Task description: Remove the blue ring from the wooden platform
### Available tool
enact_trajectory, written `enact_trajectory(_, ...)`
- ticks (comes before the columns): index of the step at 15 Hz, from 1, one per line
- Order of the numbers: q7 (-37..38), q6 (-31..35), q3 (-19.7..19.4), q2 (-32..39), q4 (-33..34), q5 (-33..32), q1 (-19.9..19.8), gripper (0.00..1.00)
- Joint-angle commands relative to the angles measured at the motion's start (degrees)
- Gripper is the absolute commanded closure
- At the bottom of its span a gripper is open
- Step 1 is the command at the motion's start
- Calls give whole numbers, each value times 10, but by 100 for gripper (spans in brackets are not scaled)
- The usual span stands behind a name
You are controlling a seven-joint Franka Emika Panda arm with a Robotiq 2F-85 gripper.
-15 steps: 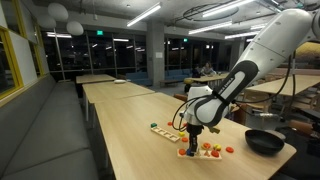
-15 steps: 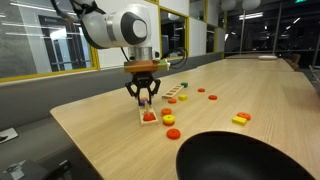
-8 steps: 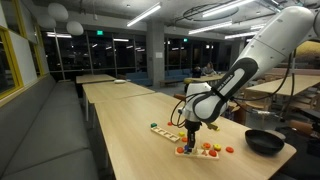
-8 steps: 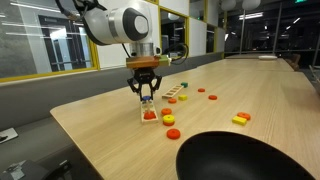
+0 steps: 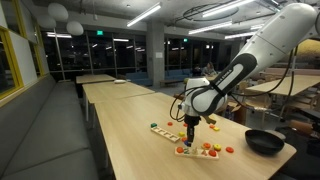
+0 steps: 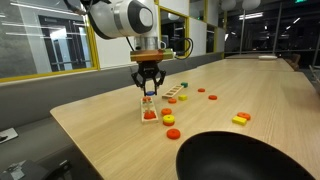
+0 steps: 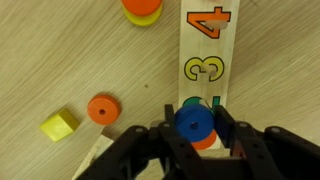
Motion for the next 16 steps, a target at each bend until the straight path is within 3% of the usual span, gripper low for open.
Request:
enact_trajectory(1, 41, -14, -8, 5, 20, -27, -8, 75)
enact_trajectory(9, 137, -11, -24, 55, 38, -85, -11, 75)
enact_trajectory(16, 168, -16, -27, 90, 73, -73, -19, 76)
